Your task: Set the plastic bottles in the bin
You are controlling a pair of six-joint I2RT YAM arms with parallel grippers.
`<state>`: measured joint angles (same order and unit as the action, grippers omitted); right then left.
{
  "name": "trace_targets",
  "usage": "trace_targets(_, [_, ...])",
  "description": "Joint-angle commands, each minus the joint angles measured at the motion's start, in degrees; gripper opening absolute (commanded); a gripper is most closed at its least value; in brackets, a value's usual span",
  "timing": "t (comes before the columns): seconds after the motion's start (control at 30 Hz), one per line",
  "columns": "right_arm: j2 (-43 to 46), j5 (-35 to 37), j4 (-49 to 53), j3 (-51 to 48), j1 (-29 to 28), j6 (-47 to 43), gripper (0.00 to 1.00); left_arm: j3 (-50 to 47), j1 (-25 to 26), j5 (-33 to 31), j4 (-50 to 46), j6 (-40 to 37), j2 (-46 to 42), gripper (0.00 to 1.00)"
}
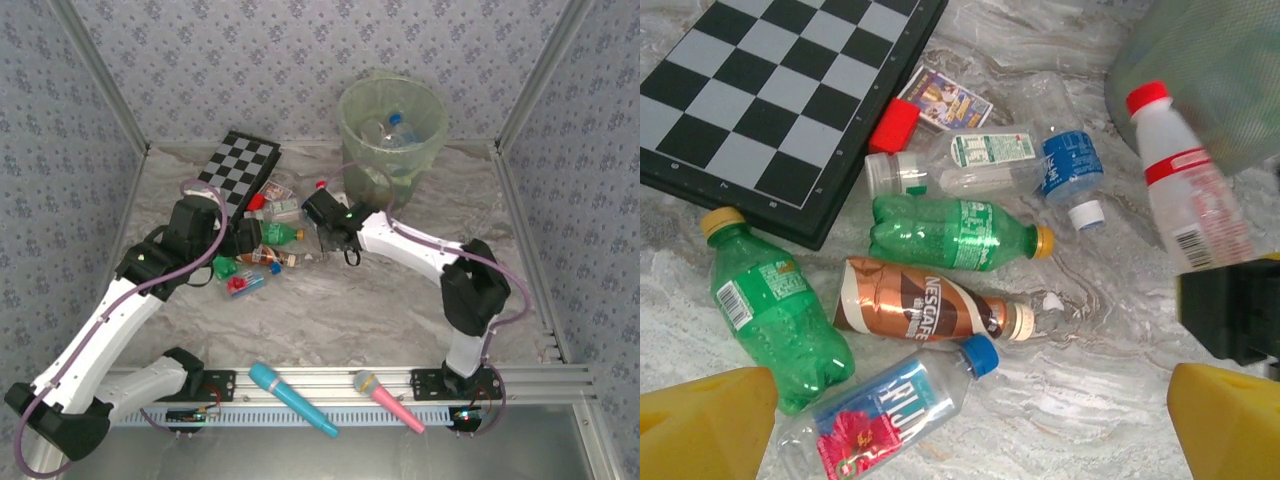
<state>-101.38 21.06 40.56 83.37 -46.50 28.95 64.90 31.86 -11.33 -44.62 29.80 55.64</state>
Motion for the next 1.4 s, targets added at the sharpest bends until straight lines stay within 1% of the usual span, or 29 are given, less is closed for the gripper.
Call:
trace_targets(0.0, [5.3,4.9,3.4,4.8,-0.5,-3.8,0.49,3.4,-0.5,0.0,3.3,-1.0,0.8,1.00])
trace_targets(0.13, [7.8,7.0,6.6,10.8,-0.2,-7.9,0.49,4.9,-0.4,0.6,4.1,-1.3,2.0,1.00])
trace_targets(0.23, [9.5,8.1,6.8,15.1,1.1,-11.4,0.48,5.9,-0.5,0.8,4.6,-1.8,2.3,1.00])
trace_targets(0.5, [11.5,7.0,3.7,23.5,7.4,-17.5,0.48,6.6,-0.5,0.6,4.7,-1.9,2.1,1.00])
trace_targets(0.6, [11.8,6.0,1.3,24.7,9.8,-19.9,0.48,6.5,-0.5,0.4,4.5,-1.9,1.8,1.00])
trace_targets(0.73, [11.8,4.1,0.0,26.2,12.7,-19.9,0.48,6.6,-0.5,0.2,4.4,-1.9,1.6,1.00])
trace_targets(0.9, [13.0,3.7,-2.5,23.2,13.0,-19.8,0.48,6.6,-0.5,0.3,4.5,-1.9,1.8,1.00])
trace_targets(1.03, [13.7,2.8,-8.7,20.4,15.0,-22.0,0.48,6.9,-0.5,0.5,4.6,-2.1,2.2,1.00])
trace_targets(1.2, [10.7,-0.9,-10.8,23.5,21.7,-21.0,0.48,7.6,-0.5,0.8,4.2,-2.1,2.4,1.00])
trace_targets(1.37, [5.9,-3.6,-9.2,27.7,27.2,-21.3,0.49,7.2,-0.5,0.4,3.8,-1.9,1.6,1.00])
